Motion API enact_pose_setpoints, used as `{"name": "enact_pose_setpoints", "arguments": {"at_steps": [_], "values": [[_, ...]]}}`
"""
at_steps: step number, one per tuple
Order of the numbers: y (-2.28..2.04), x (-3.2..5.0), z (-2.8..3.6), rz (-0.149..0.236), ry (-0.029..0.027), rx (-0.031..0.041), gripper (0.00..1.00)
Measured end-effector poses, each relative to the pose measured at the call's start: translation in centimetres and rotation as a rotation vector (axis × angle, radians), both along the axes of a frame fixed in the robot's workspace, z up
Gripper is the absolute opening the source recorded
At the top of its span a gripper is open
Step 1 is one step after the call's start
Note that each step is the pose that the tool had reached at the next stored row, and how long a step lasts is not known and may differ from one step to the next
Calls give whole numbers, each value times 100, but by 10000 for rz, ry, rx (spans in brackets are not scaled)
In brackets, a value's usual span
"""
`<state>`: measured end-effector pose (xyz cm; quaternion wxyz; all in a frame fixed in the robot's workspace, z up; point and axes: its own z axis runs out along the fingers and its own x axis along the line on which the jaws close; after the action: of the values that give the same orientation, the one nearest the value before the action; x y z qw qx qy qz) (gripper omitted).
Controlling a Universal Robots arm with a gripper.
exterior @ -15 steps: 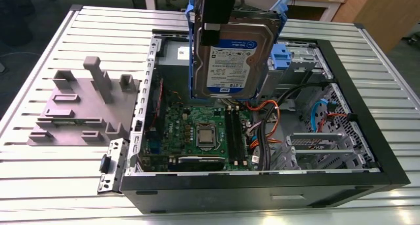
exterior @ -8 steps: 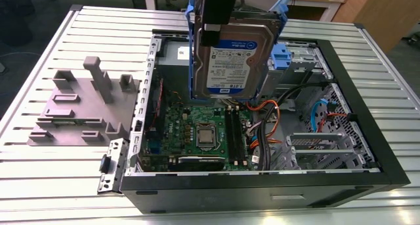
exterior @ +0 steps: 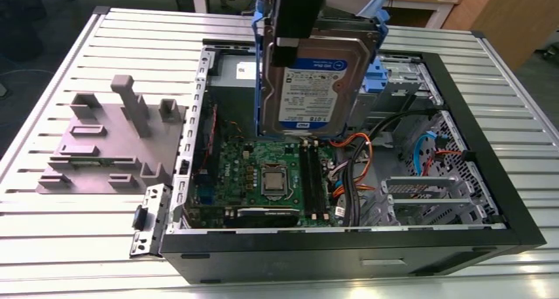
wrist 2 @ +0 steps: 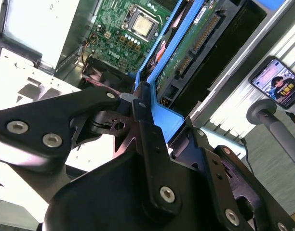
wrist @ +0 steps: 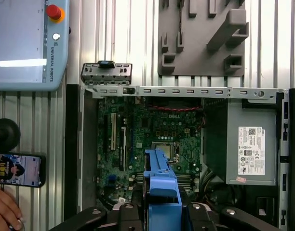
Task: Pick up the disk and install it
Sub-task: 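Insert the disk into the insertion slot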
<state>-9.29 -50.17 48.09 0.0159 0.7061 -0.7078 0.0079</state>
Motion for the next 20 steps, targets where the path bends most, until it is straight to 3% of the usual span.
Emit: {"name": "enact_pose_setpoints", "arguments": {"at_steps": [4, 8, 20], "values": [[-2, 124, -4, 1, 18, 2, 36], [-26, 179, -6, 0, 23, 2, 36], [-231, 196, -21, 0, 24, 2, 36]]}}
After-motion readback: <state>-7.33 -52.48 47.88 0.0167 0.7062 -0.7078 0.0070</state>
